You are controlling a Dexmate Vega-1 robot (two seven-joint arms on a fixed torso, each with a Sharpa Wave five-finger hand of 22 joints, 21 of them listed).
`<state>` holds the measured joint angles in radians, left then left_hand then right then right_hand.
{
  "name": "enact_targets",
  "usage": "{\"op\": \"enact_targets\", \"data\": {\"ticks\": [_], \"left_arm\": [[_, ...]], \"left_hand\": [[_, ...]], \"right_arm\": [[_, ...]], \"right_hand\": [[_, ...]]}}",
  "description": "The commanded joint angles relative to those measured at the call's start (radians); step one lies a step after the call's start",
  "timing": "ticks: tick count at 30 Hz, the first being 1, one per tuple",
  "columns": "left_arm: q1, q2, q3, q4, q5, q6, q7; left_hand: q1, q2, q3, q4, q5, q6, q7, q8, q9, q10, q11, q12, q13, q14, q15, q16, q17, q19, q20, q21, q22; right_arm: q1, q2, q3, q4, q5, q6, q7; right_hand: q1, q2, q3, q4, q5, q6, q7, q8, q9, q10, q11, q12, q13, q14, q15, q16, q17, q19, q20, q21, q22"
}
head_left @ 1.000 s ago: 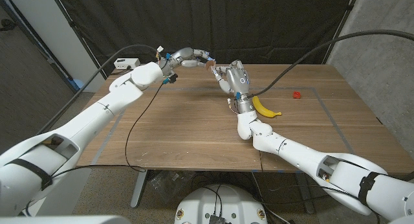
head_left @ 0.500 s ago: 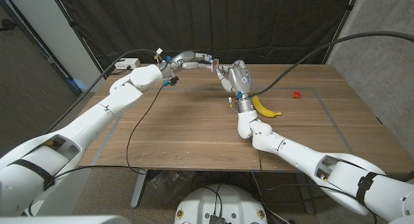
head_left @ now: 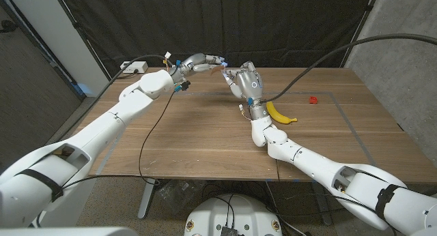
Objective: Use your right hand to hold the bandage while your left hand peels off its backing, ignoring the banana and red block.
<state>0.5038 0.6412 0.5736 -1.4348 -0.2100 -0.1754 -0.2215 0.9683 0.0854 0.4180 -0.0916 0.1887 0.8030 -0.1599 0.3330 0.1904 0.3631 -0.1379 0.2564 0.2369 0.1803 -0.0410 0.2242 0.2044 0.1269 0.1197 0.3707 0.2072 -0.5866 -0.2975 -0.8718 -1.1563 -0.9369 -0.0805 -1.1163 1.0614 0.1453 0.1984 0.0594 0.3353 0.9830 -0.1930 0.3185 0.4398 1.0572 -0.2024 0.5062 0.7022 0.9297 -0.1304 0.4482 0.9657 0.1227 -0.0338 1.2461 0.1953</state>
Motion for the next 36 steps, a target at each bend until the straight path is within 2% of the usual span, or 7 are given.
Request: {"op": "enact_targets", "data": {"ticks": [1, 9, 14, 17, 26, 32, 36], "left_arm": [[-0.02, -0.001, 0.019, 0.009, 0.022, -0.009, -0.012], [-0.104, -0.011, 0.058, 0.101, -0.046, -0.044, -0.229], [-0.115, -0.045, 0.042, 0.174, -0.155, -0.088, -0.336], [-0.109, -0.054, 0.03, 0.188, -0.193, -0.094, -0.356], [-0.076, -0.037, 0.002, 0.158, -0.205, -0.089, -0.304], [-0.073, -0.044, -0.008, 0.178, -0.228, -0.111, -0.316], [-0.07, -0.032, -0.011, 0.166, -0.197, -0.126, -0.284]], "left_hand": [[0.0, -0.036, -0.012, -0.014, -0.001, -0.067, -0.036, -0.034, 0.003, -0.014, 0.0, -0.008, 0.003, 0.002, -0.02, -0.002, 0.001, 0.0, 0.0, 0.005, 0.001], [-0.001, -0.05, -0.029, -0.02, 0.003, -0.171, -0.061, -0.094, 0.005, -0.105, 0.0, -0.043, 0.003, -0.072, 0.011, -0.029, 0.004, -0.03, -0.004, -0.006, 0.0], [-0.024, -0.002, -0.024, 0.004, 0.0, -0.092, -0.019, -0.071, 0.007, -0.101, 0.001, -0.039, 0.001, -0.09, 0.009, -0.024, 0.011, -0.055, -0.013, -0.013, 0.001], [-0.012, 0.009, -0.006, -0.011, 0.015, -0.012, 0.03, -0.046, 0.006, -0.08, 0.001, -0.031, -0.002, -0.085, 0.004, -0.02, 0.008, -0.06, -0.018, -0.012, 0.002], [-0.081, -0.026, -0.042, 0.015, -0.007, -0.028, 0.033, -0.062, 0.004, -0.071, 0.011, -0.029, -0.005, -0.076, 0.01, -0.014, 0.01, -0.067, -0.009, -0.011, 0.003], [-0.155, -0.033, -0.069, 0.044, -0.014, -0.286, 0.019, -0.154, 0.009, -0.126, 0.031, -0.045, -0.001, -0.088, 0.017, -0.019, 0.013, -0.098, 0.006, -0.015, 0.006], [-0.182, -0.058, -0.09, 0.048, -0.011, -0.376, 0.004, -0.16, 0.011, -0.146, 0.031, -0.046, 0.002, -0.101, 0.025, -0.023, 0.012, -0.111, 0.008, -0.019, 0.006]], "right_arm": [[-0.022, 0.035, 0.064, 0.02, -0.115, 0.035, -0.001], [-0.015, 0.054, 0.071, 0.048, -0.109, 0.015, -0.001], [-0.003, 0.056, 0.053, 0.07, -0.084, -0.007, -0.001], [0.008, 0.061, 0.043, 0.09, -0.059, -0.02, -0.001], [0.033, 0.063, 0.019, 0.128, 0.002, -0.04, -0.001], [0.038, 0.067, 0.011, 0.131, 0.013, -0.035, -0.001], [0.038, 0.066, 0.011, 0.129, 0.008, -0.033, -0.001]], "right_hand": [[0.014, 0.004, -0.005, 0.004, -0.006, 0.03, -0.023, 0.0, 0.003, 0.014, 0.004, -0.004, 0.005, 0.015, -0.105, -0.003, 0.007, 0.007, -0.147, 0.0, 0.003], [0.02, 0.005, -0.009, 0.007, -0.006, 0.029, -0.022, -0.004, 0.005, 0.014, 0.004, -0.009, 0.009, 0.018, -0.105, -0.01, 0.011, 0.006, -0.148, -0.003, 0.002], [0.023, 0.005, -0.012, 0.009, -0.006, 0.031, -0.022, -0.007, 0.007, 0.016, 0.004, -0.012, 0.011, 0.02, -0.105, -0.014, 0.014, 0.006, -0.148, -0.002, 0.004], [0.025, 0.005, -0.014, 0.01, -0.006, 0.032, -0.022, -0.007, 0.008, 0.017, 0.004, -0.013, 0.012, 0.022, -0.105, -0.016, 0.015, 0.006, -0.148, 0.0, 0.004], [0.03, 0.007, -0.018, 0.014, -0.006, 0.036, -0.022, -0.011, 0.008, 0.018, 0.005, -0.019, 0.012, 0.025, -0.105, -0.024, 0.017, 0.006, -0.149, -0.001, 0.004], [0.034, 0.006, -0.022, 0.017, -0.006, 0.037, -0.022, -0.013, 0.01, 0.02, 0.005, -0.022, 0.014, 0.027, -0.105, -0.028, 0.02, 0.005, -0.148, -0.002, 0.003], [0.036, 0.005, -0.025, 0.019, -0.006, 0.039, -0.022, -0.013, 0.014, 0.023, 0.004, -0.022, 0.019, 0.029, -0.105, -0.029, 0.026, 0.006, -0.148, -0.002, 0.003]]}}
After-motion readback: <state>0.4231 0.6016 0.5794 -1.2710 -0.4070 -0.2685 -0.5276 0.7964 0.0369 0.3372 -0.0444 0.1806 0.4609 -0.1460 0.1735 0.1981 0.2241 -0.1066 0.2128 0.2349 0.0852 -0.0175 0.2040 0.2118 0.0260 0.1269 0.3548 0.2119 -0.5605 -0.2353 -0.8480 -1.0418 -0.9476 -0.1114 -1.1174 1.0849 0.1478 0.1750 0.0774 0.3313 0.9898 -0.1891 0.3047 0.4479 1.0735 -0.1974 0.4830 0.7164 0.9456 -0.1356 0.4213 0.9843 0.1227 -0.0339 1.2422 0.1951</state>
